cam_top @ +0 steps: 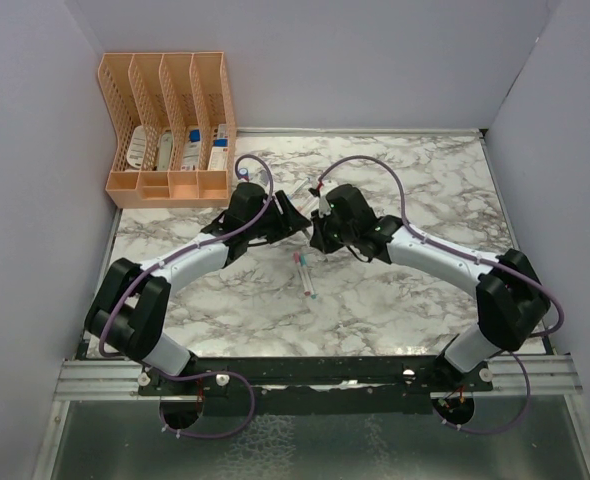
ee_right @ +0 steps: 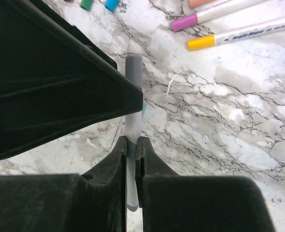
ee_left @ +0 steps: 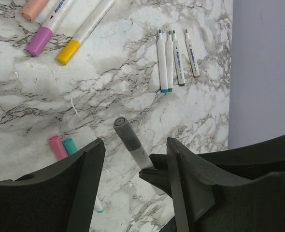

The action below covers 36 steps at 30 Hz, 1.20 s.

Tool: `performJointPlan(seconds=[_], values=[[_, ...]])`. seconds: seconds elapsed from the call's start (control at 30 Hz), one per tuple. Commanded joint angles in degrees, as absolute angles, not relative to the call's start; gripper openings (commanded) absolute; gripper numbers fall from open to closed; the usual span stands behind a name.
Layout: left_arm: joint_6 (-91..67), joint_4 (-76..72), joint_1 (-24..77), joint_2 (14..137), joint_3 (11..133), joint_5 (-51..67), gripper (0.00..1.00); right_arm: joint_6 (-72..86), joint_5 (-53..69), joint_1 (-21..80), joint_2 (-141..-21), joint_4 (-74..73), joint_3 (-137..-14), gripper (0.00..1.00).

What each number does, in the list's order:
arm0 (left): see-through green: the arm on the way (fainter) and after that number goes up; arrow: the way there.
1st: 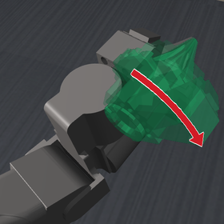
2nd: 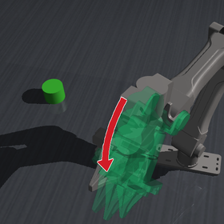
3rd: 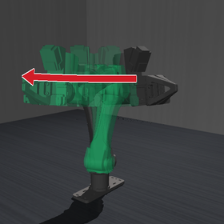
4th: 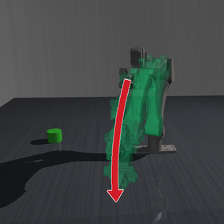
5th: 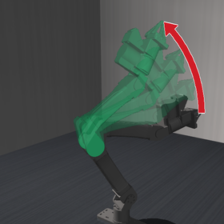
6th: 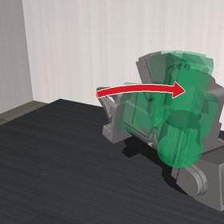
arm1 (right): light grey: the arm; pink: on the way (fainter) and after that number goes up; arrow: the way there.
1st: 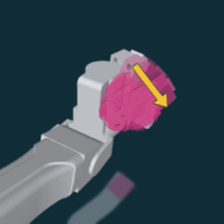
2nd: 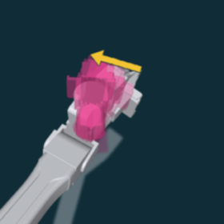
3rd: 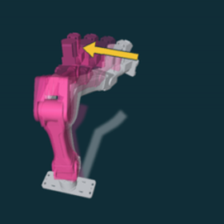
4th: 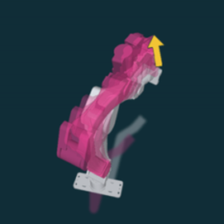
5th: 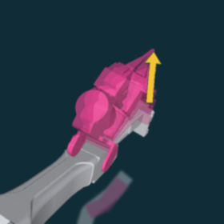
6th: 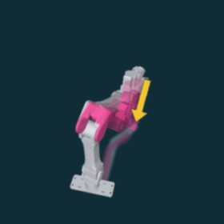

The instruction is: Open the pen caps

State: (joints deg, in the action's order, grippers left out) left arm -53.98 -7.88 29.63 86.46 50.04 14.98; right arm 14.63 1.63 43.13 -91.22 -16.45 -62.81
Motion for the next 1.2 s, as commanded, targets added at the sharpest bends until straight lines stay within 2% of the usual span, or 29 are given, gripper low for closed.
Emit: performJointPlan(seconds=[0.0,0.33,0.5,0.73,1.0,1.17], values=[[-54.07,-9.36,29.62,87.47,50.15,14.90,0.57,13.92,4.40,43.42,-87.48,-12.72,-62.97,0.01],[-54.95,-10.58,29.61,88.77,51.34,14.92,0.57,12.95,8.98,43.42,-86.81,-11.26,-62.25,0.01],[-55.65,-11.24,29.62,88.49,51.16,14.38,0.53,12.79,9.88,43.42,-87.05,-11.23,-62.08,0.01],[-56.36,-12.06,29.62,87.62,50.95,14.15,0.38,12.83,10.62,43.41,-87.44,-10.99,-61.48,0.01],[-56.80,-12.34,29.61,87.03,50.41,13.86,0.26,12.68,11.07,43.41,-87.42,-10.99,-61.00,0.01],[-56.93,-12.59,29.62,87.01,50.47,14.08,0.07,12.70,11.03,43.42,-87.54,-10.73,-60.82,0.01]])
